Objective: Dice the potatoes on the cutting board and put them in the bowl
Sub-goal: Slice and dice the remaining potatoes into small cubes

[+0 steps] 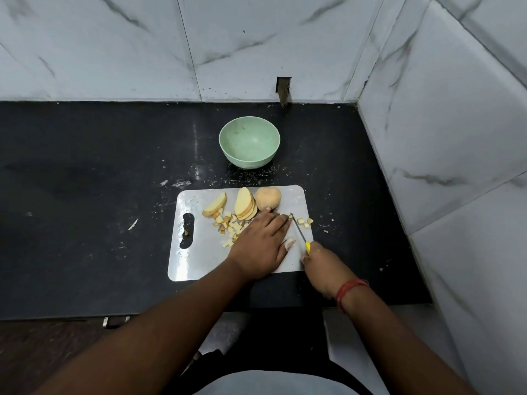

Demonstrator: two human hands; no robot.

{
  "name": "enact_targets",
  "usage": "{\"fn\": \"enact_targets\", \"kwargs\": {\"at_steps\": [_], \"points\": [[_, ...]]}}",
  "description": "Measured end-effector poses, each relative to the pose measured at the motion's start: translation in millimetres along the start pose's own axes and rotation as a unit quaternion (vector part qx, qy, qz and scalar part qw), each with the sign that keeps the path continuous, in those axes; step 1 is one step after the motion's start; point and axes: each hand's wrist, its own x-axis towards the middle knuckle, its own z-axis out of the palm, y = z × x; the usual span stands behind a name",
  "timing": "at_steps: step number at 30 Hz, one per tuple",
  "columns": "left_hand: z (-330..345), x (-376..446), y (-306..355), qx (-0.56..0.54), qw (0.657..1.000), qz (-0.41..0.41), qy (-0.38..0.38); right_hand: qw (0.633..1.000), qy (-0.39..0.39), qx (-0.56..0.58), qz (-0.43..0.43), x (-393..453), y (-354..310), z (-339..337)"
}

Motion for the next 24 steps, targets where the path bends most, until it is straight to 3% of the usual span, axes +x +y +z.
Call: {"fn": "enact_targets", "kwargs": {"at_steps": [3,12,17,24], "points": [[-0.3,-0.7,0.7,0.002,1.000,0.001,-0.003,1.000,-0.011,-0.007,-0.002,0.9,1.2,-1.2],[-0.3,-2.0,1.4,0.008,1.000,-0.012,-0.015,0.993,-0.044,0.112,-0.016,-21.6,31.7,9.5],[-2.1,-3.7,0.3,-0.008,1.000,0.000,0.026,0.945,-0.047,0.324,0.001,-40.0,43.7,5.5],[-9.6,20.9,21.9,-0.023,0.999,0.046,0.015,0.884,0.022,0.467,0.032,-41.3,48.5,-6.8]]}}
